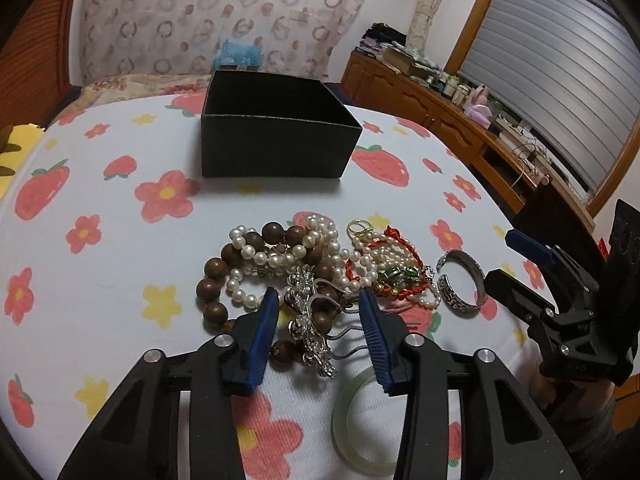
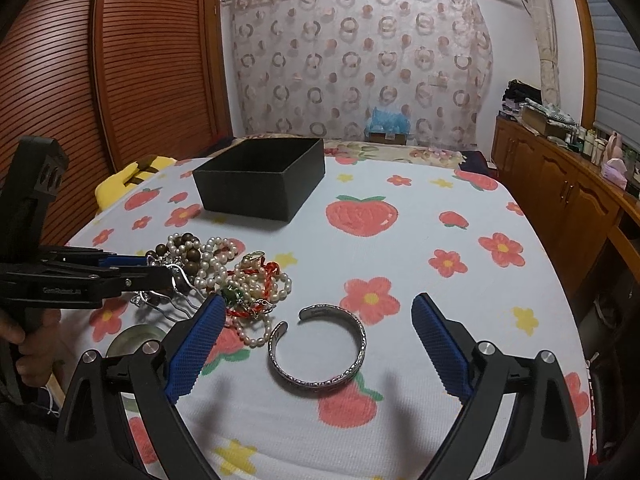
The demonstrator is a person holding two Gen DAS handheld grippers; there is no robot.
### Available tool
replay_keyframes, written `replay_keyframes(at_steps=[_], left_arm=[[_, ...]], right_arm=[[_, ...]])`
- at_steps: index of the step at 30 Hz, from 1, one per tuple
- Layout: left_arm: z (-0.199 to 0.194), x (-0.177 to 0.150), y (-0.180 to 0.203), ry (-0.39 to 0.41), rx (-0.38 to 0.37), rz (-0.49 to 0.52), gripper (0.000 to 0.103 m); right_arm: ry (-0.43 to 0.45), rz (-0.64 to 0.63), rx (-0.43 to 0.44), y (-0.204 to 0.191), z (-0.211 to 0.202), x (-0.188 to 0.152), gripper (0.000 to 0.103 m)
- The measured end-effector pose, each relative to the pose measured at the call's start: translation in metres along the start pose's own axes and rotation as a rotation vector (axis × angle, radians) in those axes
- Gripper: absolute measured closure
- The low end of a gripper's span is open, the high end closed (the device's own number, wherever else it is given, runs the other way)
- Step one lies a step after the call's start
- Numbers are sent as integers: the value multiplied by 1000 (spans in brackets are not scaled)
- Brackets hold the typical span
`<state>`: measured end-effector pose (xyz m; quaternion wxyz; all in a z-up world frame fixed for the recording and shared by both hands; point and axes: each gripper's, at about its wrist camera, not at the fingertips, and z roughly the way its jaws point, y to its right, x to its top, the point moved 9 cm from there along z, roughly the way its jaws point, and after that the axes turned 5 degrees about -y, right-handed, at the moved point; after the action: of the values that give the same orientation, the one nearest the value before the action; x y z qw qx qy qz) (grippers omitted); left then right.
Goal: Organize jewelry
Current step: 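Grasp the silver hair comb with the left tool while the right tool approaches the silver bangle, then carry the comb over the black box with the left tool while the right tool drops the silver bangle inside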
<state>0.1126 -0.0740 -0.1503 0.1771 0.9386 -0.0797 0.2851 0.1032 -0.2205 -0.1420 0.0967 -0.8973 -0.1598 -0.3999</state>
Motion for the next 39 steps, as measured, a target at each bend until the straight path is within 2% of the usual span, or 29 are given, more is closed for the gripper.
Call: replay_keyframes(at_steps=[1,2,3,9,18,26,34,36,37,39], left_arm=[[0,-1,-1,-1,11,-2,77],[-1,-1,-2,3,19,-2,85],[-3,-1,-3,8,16,-5,87],[-26,4,-2,84,19,10,92],[-63,14,-2,193,33,29,94],[-81,25,-5,253,86,52,94],[-80,37,-10,259,125,77,94],[-80,39,-11,260,131,81,94],[-80,41,-11,263,133,82,94],[-81,45,-12,269,135,85,94]], right_arm=[[-1,0,1,0,0,0,8],[-2,0,1,-1,1,0,8],[-2,-1,1,-1,1,0,8],[-25,-19,9,-5,4,-2,8],[-113,-100,42,-13,14,-4,8],[-191,-130,82,-13,28,-11,19],[-245,-182,78,-14,35,-18,26],[-254,-193,68,-13,35,-21,31],[-256,-196,61,-11,35,-21,39],[-257,-192,72,-9,33,-22,40]])
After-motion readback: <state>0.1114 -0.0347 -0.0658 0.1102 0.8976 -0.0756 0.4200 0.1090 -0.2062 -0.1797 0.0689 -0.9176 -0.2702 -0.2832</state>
